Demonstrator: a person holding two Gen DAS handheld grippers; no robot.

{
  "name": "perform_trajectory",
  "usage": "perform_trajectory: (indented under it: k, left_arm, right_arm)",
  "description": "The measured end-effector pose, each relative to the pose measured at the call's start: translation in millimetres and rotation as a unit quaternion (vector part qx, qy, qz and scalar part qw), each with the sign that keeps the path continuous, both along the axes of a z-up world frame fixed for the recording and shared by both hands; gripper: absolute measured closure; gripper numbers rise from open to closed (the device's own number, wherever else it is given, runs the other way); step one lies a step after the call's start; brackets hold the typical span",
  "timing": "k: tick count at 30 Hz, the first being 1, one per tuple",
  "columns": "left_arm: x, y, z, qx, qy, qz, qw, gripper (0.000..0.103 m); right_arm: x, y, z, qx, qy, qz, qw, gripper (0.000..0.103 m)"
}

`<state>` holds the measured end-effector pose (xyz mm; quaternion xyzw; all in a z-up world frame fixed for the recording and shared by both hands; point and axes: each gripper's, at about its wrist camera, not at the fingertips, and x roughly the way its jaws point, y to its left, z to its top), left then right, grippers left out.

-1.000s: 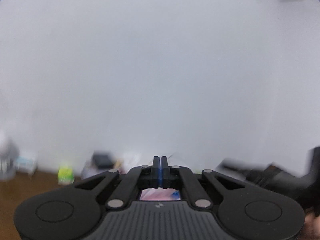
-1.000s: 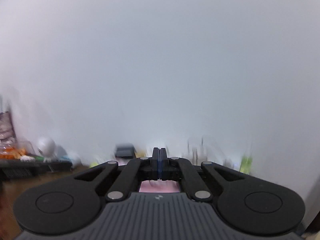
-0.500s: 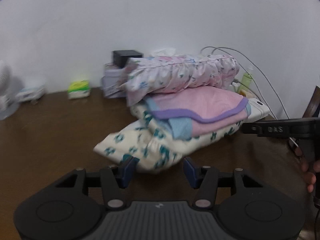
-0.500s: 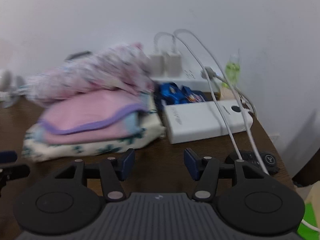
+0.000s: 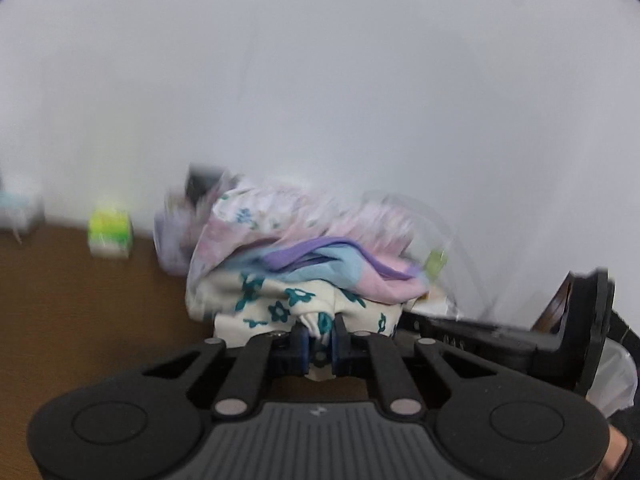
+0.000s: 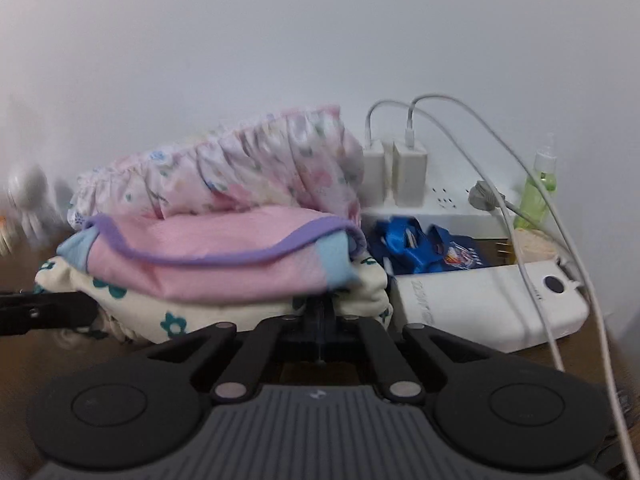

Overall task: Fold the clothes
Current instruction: 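Reach both grippers to the clothes stack and pinch the cream flowered shirt, then lift the cream flowered shirt off the stack with both grippers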

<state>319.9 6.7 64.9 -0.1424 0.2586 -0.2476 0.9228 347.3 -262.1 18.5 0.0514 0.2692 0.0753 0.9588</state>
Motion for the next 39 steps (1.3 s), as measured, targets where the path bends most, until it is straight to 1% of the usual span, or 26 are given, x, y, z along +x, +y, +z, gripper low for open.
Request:
perform_trajectory:
  k: [3, 5, 6, 8, 9, 10, 11, 12, 14, 15, 16, 17, 18, 20, 21, 23, 24, 25, 26, 27, 28, 31, 35, 36, 37, 39]
  left_arm:
    - [-19.8, 19.5, 34.1, -0.048, -0.017, 0.009, 0.9986, 0.096]
    - [-38.9, 28.3, 61.2, -0.060, -0.040, 0.017, 0.9972, 0.096]
    - [-47.6, 32.1, 73.2, -0.066, -0.050, 0.024, 0.9962, 0.096]
    - [-57.6, 37.2, 91.0, -0.080, -0.049, 0.028, 0.9952, 0.096]
    - [-62.4, 39.7, 99.8, -0.086, -0.047, 0.029, 0.9947, 0.096]
    - [-68.5, 38.8, 106.0, -0.081, -0.046, 0.031, 0.9952, 0.096]
    - [-74.8, 37.6, 112.1, -0.074, -0.044, 0.033, 0.9957, 0.096]
    - [-81.0, 36.4, 118.2, -0.068, -0.042, 0.035, 0.9962, 0.096]
    - [-94.4, 33.2, 130.2, -0.060, -0.044, 0.033, 0.9967, 0.096]
    - [-101.6, 30.9, 135.8, -0.057, -0.048, 0.026, 0.9969, 0.096]
    - [-111.1, 27.9, 142.3, -0.055, -0.052, 0.024, 0.9969, 0.096]
    - [-119.9, 25.1, 147.9, -0.055, -0.054, 0.019, 0.9968, 0.096]
    - [-129.9, 22.7, 154.5, -0.056, -0.057, 0.015, 0.9967, 0.096]
    - [-150.0, 17.9, 167.8, -0.057, -0.061, 0.007, 0.9965, 0.096]
    - [-162.1, 17.0, 176.5, -0.050, -0.069, 0.009, 0.9963, 0.096]
    - [-182.5, 21.1, 193.6, -0.041, -0.078, 0.021, 0.9959, 0.096]
    - [-190.2, 24.9, 200.8, -0.044, -0.078, 0.024, 0.9957, 0.096]
    - [-200.4, 29.7, 210.4, -0.048, -0.082, 0.026, 0.9951, 0.096]
    - [-210.8, 31.2, 217.5, -0.050, -0.090, 0.026, 0.9944, 0.096]
    - [-221.2, 32.4, 224.3, -0.052, -0.097, 0.025, 0.9936, 0.096]
    - [-231.5, 33.6, 231.1, -0.054, -0.104, 0.025, 0.9928, 0.096]
    - [-257.2, 25.8, 251.4, -0.037, -0.130, 0.029, 0.9904, 0.096]
    - [-299.8, 33.5, 261.5, -0.056, -0.133, 0.025, 0.9892, 0.095]
    - [-318.2, 38.1, 258.3, -0.065, -0.130, 0.021, 0.9891, 0.095]
    - [-327.7, 39.9, 257.0, -0.066, -0.127, 0.017, 0.9896, 0.095]
    - [-345.3, 42.9, 254.7, -0.067, -0.119, 0.009, 0.9905, 0.089]
  right_arm:
    - [-17.8, 2.3, 25.3, 0.044, -0.037, 0.023, 0.998, 0.103]
    - [-30.6, 7.2, 45.0, 0.068, -0.055, 0.041, 0.995, 0.103]
    - [-36.1, 11.9, 54.1, 0.070, -0.059, 0.053, 0.994, 0.103]
    - [-45.5, 21.7, 63.2, 0.071, -0.046, 0.061, 0.995, 0.102]
    - [-50.0, 26.6, 66.4, 0.071, -0.037, 0.062, 0.995, 0.090]
    - [-56.1, 31.2, 66.2, 0.076, -0.024, 0.062, 0.995, 0.077]
    - [-68.6, 36.1, 62.3, 0.088, -0.012, 0.068, 0.994, 0.051]
    - [-85.2, 41.6, 57.9, 0.099, -0.006, 0.081, 0.992, 0.041]
    - [-128.7, 54.1, 50.1, 0.124, -0.013, 0.107, 0.986, 0.039]
    - [-148.2, 58.6, 45.9, 0.141, -0.019, 0.120, 0.982, 0.031]
    - [-167.7, 63.1, 41.7, 0.158, -0.026, 0.133, 0.978, 0.020]
    - [-179.6, 70.0, 38.7, 0.161, -0.031, 0.139, 0.977, 0.017]
    - [-185.4, 78.9, 36.5, 0.154, -0.035, 0.140, 0.978, 0.016]
    - [-192.1, 96.5, 33.3, 0.133, -0.049, 0.134, 0.981, 0.019]
    - [-189.1, 100.6, 33.5, 0.121, -0.065, 0.118, 0.983, 0.020]
    - [-187.2, 97.9, 38.3, 0.105, -0.097, 0.078, 0.987, 0.032]
    - [-192.1, 91.5, 45.0, 0.097, -0.106, 0.058, 0.988, 0.054]
    - [-199.5, 81.9, 51.8, 0.098, -0.116, 0.044, 0.987, 0.084]
    - [-209.0, 69.7, 58.9, 0.106, -0.127, 0.037, 0.986, 0.095]
    - [-222.3, 60.8, 69.3, 0.109, -0.138, 0.034, 0.984, 0.100]
    - [-238.7, 54.6, 82.2, 0.109, -0.150, 0.037, 0.982, 0.102]
    - [-287.9, 36.0, 121.1, 0.106, -0.185, 0.044, 0.976, 0.102]
    - [-362.2, 20.2, 171.6, 0.103, -0.248, 0.076, 0.960, 0.102]
    - [-378.5, 17.5, 182.0, 0.099, -0.265, 0.076, 0.956, 0.102]
    - [-391.5, 15.1, 190.4, 0.095, -0.278, 0.072, 0.953, 0.102]
    - [-415.2, 10.7, 205.0, 0.098, -0.295, 0.070, 0.948, 0.102]
